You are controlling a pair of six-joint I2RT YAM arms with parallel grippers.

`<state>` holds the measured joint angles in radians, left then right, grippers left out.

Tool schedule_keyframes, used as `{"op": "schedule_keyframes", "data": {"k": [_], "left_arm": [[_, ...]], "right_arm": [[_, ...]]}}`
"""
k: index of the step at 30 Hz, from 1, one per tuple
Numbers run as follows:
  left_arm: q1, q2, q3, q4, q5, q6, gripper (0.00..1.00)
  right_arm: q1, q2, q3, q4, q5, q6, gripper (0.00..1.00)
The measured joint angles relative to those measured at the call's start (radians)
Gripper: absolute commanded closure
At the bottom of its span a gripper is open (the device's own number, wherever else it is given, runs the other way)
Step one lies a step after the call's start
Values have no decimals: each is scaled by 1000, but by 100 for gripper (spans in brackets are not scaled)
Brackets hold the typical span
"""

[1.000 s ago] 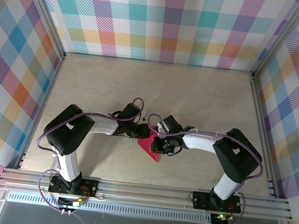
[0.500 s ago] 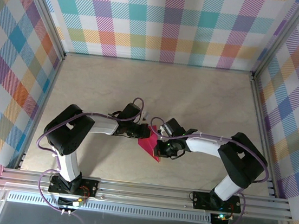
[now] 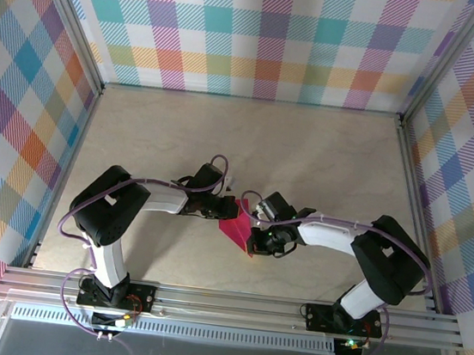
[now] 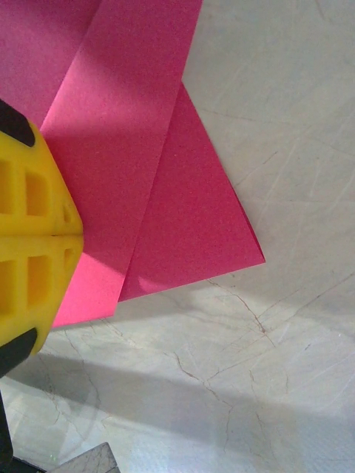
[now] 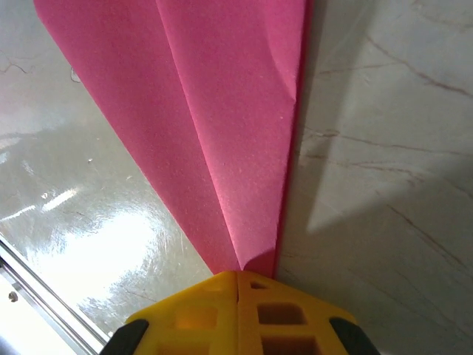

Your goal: Fold a paper plane with a square sheet of paper (fold left side to right side)

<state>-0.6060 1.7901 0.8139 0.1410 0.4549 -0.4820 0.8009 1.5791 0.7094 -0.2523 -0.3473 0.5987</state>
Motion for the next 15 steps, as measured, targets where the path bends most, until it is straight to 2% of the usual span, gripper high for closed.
{"op": "schedule_keyframes", "data": {"k": [15], "left_arm": [[0,0,0,0,0,0,100]], "right_arm": [[11,-38,-35,-4,7,19,100]]}}
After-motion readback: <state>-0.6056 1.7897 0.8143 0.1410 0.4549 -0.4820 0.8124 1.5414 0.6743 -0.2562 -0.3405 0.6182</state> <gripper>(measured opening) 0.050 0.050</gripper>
